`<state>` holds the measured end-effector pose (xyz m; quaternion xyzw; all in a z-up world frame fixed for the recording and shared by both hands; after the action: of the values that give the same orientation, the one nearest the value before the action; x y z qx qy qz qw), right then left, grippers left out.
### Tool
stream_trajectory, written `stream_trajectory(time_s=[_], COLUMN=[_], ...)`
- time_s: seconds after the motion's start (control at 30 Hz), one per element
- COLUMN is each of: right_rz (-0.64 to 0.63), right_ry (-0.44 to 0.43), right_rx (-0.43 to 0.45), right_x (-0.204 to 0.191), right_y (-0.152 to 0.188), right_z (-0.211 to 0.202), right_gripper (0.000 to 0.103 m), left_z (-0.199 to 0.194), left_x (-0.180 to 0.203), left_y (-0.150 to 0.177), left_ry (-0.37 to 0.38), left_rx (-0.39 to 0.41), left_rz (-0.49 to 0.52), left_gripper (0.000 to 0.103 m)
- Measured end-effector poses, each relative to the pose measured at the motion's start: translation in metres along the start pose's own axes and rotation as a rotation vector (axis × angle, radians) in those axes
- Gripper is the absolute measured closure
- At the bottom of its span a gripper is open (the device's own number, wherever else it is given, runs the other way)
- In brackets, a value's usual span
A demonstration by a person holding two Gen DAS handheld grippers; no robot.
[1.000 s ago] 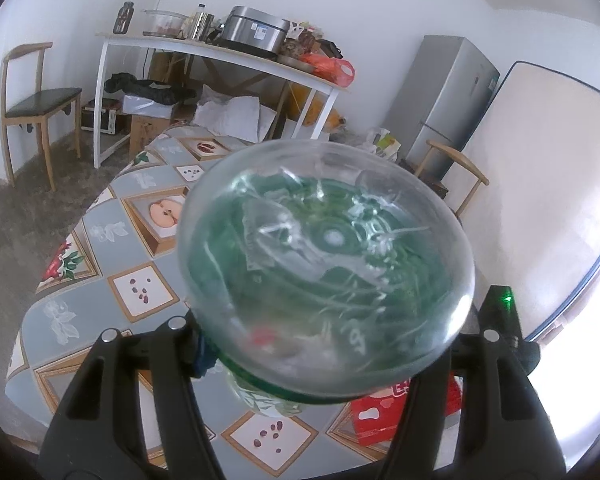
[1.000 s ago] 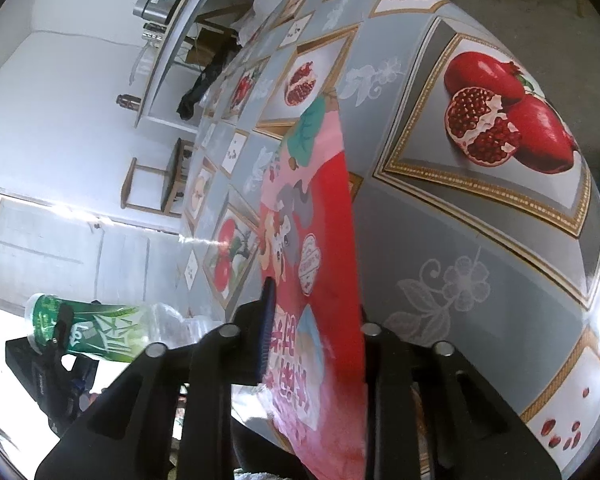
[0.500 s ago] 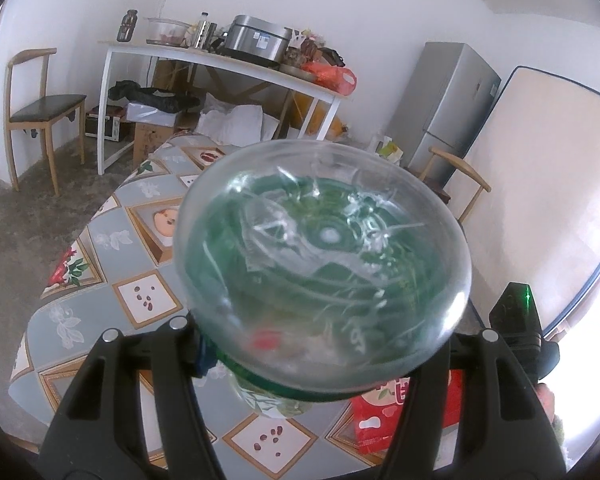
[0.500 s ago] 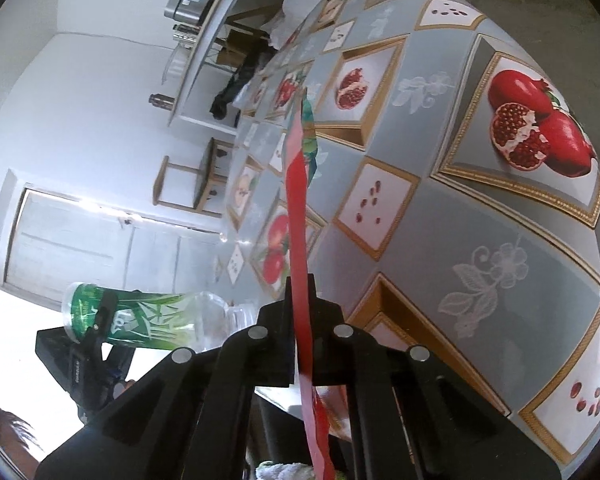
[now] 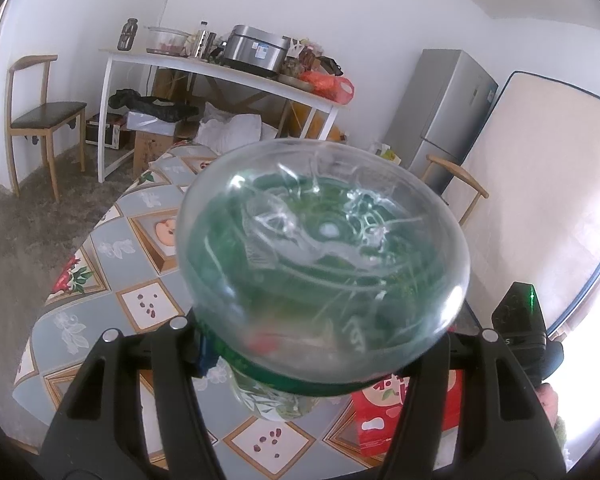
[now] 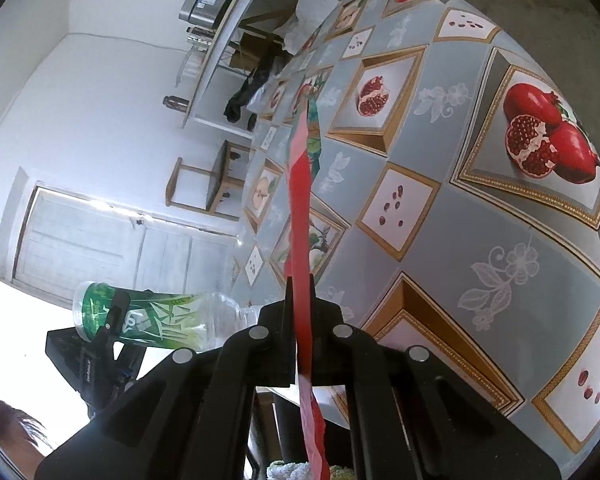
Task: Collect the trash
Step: 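Lift the bottle with the left gripper while the right gripper holds the red bag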
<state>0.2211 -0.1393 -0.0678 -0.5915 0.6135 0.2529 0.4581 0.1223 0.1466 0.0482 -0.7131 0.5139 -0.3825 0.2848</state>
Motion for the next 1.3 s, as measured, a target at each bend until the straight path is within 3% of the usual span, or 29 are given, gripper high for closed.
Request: stream_trajectory(time_s=[0.8, 1.13, 1.3], right_rz=[-0.002, 0.03, 0.059], right_ry=[-0.065, -0.117, -0.108], right_rx=[0.093, 0.223, 0.372], right_x=[0.007, 0.033, 0.055], right_y=[-0.001, -0.006, -0.002], right_z=[-0.05, -0.113, -0.184], right_gripper=[0.1, 0.1, 0.1], left_z=[-0.014, -0.009, -0.001], left_x=[0.026, 0.095, 0.147], left_y=[-0.014, -0.023, -0.029], left_ry=[0.018, 0.085, 0.177], left_rx=[0.033, 0.031, 0.02], left_rz=[0.044, 0.146, 0.204], left_gripper=[0.044, 0.044, 0.044])
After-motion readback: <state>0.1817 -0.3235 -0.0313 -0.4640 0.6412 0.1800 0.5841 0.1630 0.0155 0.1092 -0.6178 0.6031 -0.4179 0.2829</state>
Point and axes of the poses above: each gripper's, at about its wrist camera, not at the fingertips, and z roughly the way its jaws point, x to its right, y to its underside, the point moved 2 cm from there along z, roughly the way its jaws point, and after that the axes turned 12 degrees about -y, right-handed, at the moved point
